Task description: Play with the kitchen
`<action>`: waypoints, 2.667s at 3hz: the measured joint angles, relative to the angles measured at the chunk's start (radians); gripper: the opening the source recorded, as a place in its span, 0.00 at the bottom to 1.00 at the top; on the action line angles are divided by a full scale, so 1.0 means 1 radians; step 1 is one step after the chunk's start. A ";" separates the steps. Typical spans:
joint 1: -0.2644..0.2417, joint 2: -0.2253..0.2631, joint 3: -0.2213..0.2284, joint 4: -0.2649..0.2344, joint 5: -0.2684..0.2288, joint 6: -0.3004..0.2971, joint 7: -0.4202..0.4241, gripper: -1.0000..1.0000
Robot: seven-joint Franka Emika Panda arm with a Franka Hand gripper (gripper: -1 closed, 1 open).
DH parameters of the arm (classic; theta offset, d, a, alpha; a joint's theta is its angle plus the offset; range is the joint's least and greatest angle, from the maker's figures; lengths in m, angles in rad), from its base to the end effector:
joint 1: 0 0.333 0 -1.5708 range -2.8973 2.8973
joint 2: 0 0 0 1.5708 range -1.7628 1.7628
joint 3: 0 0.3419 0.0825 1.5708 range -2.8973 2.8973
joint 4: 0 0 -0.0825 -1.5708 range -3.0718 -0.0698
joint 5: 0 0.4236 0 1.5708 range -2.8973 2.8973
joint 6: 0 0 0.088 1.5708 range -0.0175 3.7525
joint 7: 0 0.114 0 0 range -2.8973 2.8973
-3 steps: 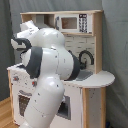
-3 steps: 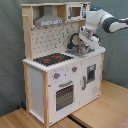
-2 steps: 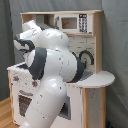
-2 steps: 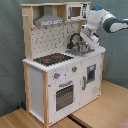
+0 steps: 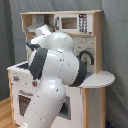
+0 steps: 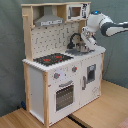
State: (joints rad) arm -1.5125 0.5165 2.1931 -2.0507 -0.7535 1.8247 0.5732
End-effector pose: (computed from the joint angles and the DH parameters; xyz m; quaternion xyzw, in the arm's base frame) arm 0.4844 0.2194 0.5677 0.9735 0.1507 0.1453 0.0922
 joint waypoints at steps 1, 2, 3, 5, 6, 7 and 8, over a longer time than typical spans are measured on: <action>0.002 -0.016 -0.067 -0.004 -0.002 0.073 -0.013 0.00; 0.021 -0.035 -0.134 -0.003 -0.002 0.137 -0.042 0.00; 0.070 -0.040 -0.209 0.001 -0.002 0.177 -0.066 0.00; 0.206 -0.039 -0.351 0.051 -0.002 0.187 -0.113 0.00; 0.261 -0.038 -0.400 0.072 -0.002 0.186 -0.126 0.00; 0.264 -0.038 -0.404 0.073 -0.002 0.186 -0.128 1.00; 0.273 -0.037 -0.419 0.079 -0.002 0.187 -0.138 1.00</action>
State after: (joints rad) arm -1.2399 0.4800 1.7741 -1.9712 -0.7552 2.0115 0.4357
